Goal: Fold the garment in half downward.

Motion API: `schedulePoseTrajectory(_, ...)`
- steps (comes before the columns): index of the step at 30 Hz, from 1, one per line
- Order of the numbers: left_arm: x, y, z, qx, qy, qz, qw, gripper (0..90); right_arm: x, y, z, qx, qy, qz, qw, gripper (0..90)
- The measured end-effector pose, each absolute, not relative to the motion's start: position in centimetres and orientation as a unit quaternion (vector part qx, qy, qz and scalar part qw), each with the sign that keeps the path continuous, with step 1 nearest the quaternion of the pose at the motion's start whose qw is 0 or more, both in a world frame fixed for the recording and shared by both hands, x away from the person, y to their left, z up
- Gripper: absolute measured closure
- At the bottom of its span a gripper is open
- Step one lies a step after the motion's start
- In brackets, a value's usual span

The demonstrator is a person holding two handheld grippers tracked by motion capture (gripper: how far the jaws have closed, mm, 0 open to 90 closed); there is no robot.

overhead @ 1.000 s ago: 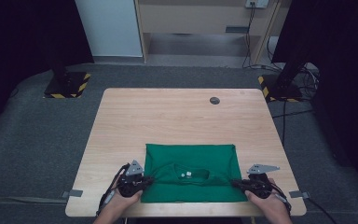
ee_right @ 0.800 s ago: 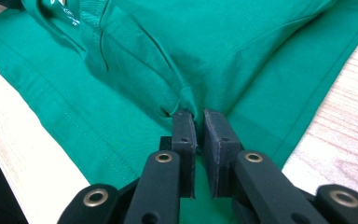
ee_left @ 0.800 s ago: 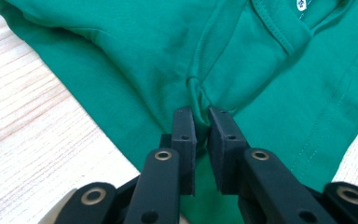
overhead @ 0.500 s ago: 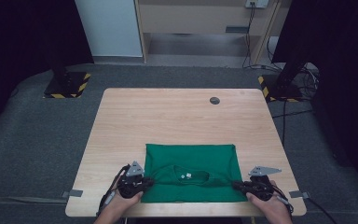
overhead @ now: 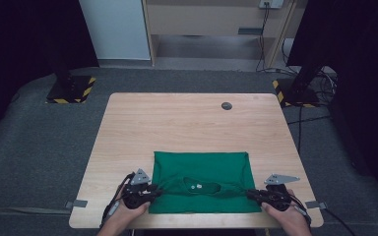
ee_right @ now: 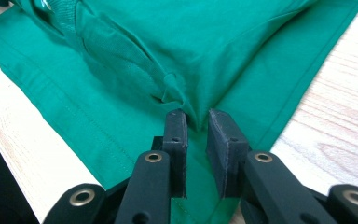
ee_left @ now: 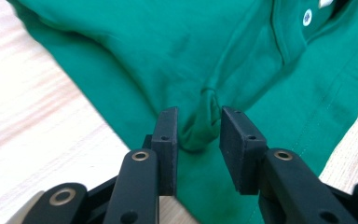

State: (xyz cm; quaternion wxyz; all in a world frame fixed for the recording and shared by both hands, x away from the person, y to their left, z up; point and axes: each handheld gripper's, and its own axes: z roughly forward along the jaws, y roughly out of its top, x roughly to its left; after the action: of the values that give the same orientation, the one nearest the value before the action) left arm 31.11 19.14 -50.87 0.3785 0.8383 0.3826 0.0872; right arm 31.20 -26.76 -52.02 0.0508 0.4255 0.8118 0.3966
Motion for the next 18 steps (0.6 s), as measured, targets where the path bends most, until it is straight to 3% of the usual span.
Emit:
schedulePoseTrajectory(10, 31.6, 20.2, -49.8, 0.829, 0.396, 0.098, 0.383, 66.8, 31.7, -27.3, -51.0, 0.431, 0.806, 0.401, 0.062, 76.6)
schedulePoseTrajectory(18, 34.4, 18.4, -48.6, 0.823, 0.399, 0.109, 0.390, 65.6, 34.6, -26.1, -48.9, 0.426, 0.804, 0.406, 0.079, 75.2)
